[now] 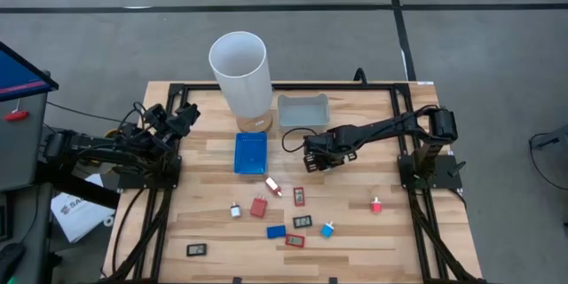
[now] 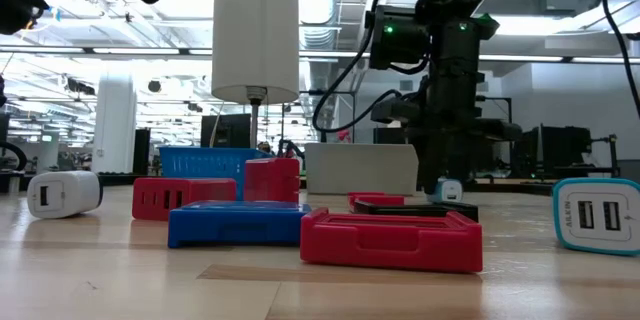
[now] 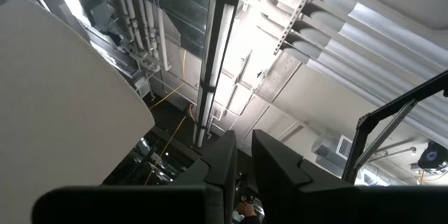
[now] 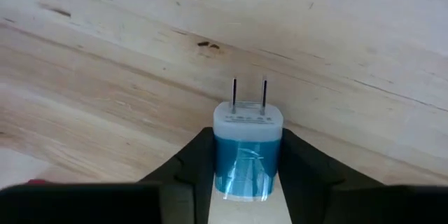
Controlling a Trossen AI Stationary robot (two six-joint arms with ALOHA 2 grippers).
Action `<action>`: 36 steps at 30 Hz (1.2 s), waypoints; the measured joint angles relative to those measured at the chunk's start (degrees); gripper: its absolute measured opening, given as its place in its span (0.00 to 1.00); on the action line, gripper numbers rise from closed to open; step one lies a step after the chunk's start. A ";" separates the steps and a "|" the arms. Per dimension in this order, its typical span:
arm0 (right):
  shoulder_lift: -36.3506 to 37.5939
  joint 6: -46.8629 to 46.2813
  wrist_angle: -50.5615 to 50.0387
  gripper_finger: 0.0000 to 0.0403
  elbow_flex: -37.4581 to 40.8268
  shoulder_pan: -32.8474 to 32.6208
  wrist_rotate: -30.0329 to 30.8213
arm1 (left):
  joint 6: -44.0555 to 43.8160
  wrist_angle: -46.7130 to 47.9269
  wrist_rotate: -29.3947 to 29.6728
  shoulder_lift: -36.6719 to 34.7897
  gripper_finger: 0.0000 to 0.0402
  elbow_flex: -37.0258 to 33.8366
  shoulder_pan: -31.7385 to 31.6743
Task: Pick & Place Office items
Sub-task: Put the top blue charger adapter into the gray bin
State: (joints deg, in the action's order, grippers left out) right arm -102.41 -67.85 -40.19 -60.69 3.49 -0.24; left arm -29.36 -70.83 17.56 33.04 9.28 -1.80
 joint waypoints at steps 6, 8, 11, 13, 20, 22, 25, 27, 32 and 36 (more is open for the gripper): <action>0.78 -0.99 -0.08 0.29 -0.07 -0.97 -0.12 | 0.14 -0.08 -0.49 0.00 0.11 0.00 0.01; 2.52 -1.00 -0.17 0.29 -0.41 -1.55 -0.12 | 0.39 -0.59 -0.50 -0.04 0.11 0.00 0.02; 6.20 -2.21 0.01 0.29 -1.09 -2.21 0.93 | 1.06 -1.81 -0.49 -0.04 0.11 0.00 0.01; 9.38 -3.99 -0.48 0.30 -1.07 -2.47 2.28 | 1.93 -2.33 -0.49 -0.07 0.11 0.00 0.02; 23.02 -4.32 3.32 0.30 -1.07 -0.89 7.10 | 3.65 -2.56 -0.38 -0.42 0.11 0.00 0.00; 26.71 -2.44 8.31 0.30 -1.07 0.36 7.84 | 3.65 -2.56 0.06 -0.44 0.11 0.00 0.00; 30.43 -0.45 16.44 0.30 -1.07 3.19 7.90 | 3.89 -2.54 0.11 -0.42 0.11 0.00 0.00; 31.44 0.42 19.38 0.30 -1.38 5.68 7.85 | 3.93 -2.55 0.13 -0.43 0.11 0.00 0.00; 28.89 6.10 18.82 0.30 -6.78 11.62 7.53 | 4.03 -2.56 0.20 -0.43 0.11 0.00 0.00; 23.59 10.00 15.20 0.30 -14.89 15.78 5.62 | 4.11 -2.59 0.80 -0.42 0.11 0.00 0.00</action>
State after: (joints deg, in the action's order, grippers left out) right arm -78.82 -57.84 -24.99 -75.58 19.27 5.38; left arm -25.25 -73.41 18.36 32.62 9.28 -1.80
